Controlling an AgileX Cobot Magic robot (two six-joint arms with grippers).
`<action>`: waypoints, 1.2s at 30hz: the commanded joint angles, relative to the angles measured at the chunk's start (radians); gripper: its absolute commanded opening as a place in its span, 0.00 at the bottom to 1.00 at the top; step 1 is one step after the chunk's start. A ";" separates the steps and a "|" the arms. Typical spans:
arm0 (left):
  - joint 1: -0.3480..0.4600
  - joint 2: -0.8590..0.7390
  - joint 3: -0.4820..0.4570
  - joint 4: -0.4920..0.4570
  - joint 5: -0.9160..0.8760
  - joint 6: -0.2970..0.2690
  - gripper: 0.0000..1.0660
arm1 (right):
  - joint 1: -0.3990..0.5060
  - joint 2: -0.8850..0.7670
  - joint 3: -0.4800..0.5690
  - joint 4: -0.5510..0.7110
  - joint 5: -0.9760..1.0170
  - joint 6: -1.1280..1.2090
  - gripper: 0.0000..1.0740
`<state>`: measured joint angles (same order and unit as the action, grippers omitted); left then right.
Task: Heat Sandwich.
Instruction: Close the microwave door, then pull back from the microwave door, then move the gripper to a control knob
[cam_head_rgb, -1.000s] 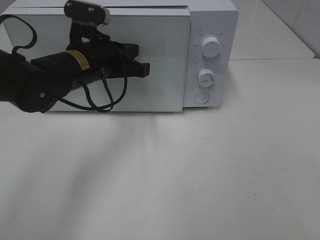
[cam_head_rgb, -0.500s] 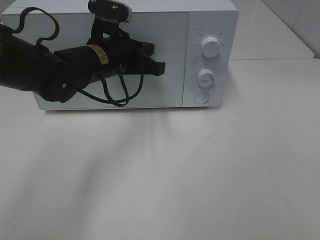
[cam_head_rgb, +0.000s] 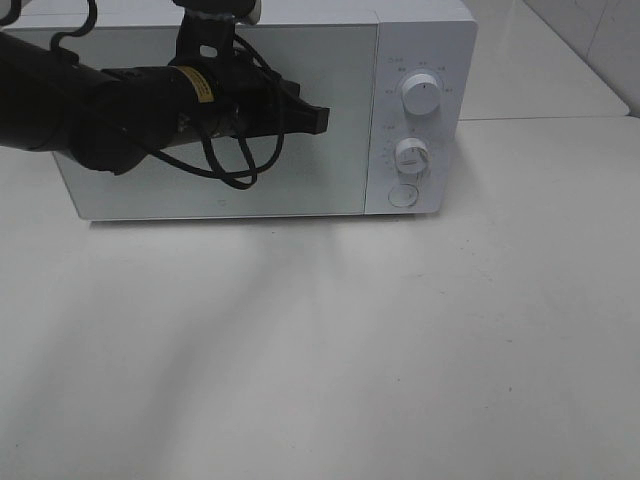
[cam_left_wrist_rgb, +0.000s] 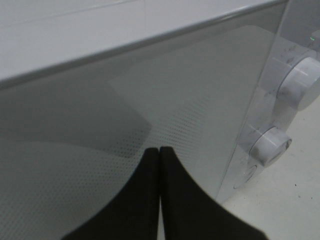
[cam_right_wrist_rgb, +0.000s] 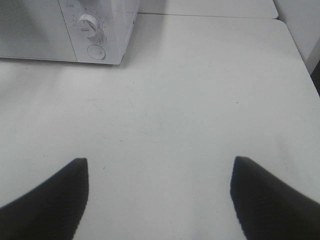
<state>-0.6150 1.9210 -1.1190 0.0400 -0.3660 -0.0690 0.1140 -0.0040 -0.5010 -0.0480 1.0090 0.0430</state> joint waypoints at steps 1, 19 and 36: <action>-0.008 -0.029 -0.011 -0.012 0.088 0.001 0.00 | -0.007 -0.027 0.002 0.003 -0.016 -0.009 0.69; -0.023 -0.244 -0.011 -0.015 0.844 -0.001 0.09 | -0.007 -0.027 0.002 0.003 -0.016 -0.009 0.69; -0.022 -0.339 -0.012 -0.010 1.294 -0.001 0.94 | -0.007 -0.027 0.002 0.003 -0.016 -0.009 0.69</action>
<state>-0.6320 1.5890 -1.1270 0.0260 0.8790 -0.0690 0.1140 -0.0040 -0.5010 -0.0480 1.0090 0.0430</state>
